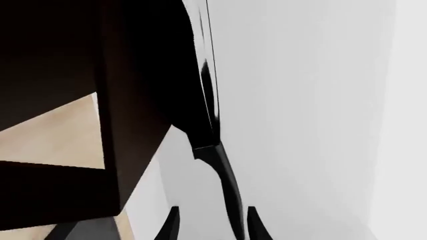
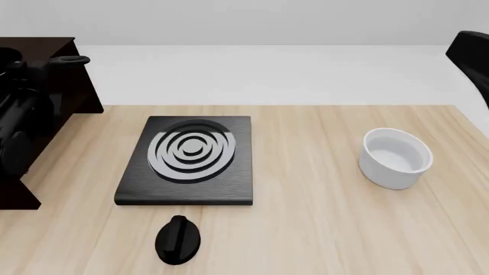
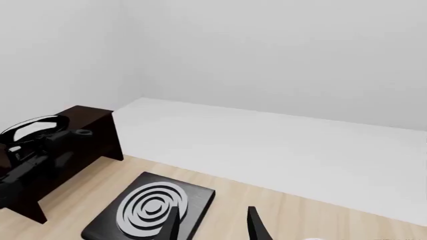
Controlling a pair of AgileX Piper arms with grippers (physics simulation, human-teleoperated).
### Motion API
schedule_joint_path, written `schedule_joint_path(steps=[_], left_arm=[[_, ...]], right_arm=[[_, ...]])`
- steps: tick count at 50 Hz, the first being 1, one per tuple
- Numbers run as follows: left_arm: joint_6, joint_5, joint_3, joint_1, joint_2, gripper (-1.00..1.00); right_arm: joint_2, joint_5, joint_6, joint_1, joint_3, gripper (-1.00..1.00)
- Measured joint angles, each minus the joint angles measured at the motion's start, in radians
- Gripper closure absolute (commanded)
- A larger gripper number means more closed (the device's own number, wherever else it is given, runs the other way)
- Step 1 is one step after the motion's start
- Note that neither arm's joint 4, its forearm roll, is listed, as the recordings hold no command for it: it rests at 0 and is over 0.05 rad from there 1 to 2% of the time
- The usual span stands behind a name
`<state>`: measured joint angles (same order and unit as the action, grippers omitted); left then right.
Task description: Put the frying pan on the cabinet shelf.
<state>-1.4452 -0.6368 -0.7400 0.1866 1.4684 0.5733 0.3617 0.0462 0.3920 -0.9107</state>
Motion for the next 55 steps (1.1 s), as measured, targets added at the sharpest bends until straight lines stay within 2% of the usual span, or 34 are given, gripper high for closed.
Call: schedule_joint_path(steps=[15,27,43,55], left_arm=[[0.004,-0.027,0.138,-0.040,-0.144,-1.00],[0.018,0.019,0.232,-0.081,-0.307,-1.00],[0.083,0.185,0.312,-0.135,-0.563,-1.00],[0.165,0.358,0.319,-0.163,-0.733,-1.00]], right_arm=[[-0.013,0.004,-0.001,-0.010,0.007,-1.00],[-0.020,0.009,0.002,-0.012,0.005,-1.00],[-0.045,0.014,0.013,-0.017,0.016,-1.00],[-0.074,0.021,0.026,-0.022,0.029,-1.00]])
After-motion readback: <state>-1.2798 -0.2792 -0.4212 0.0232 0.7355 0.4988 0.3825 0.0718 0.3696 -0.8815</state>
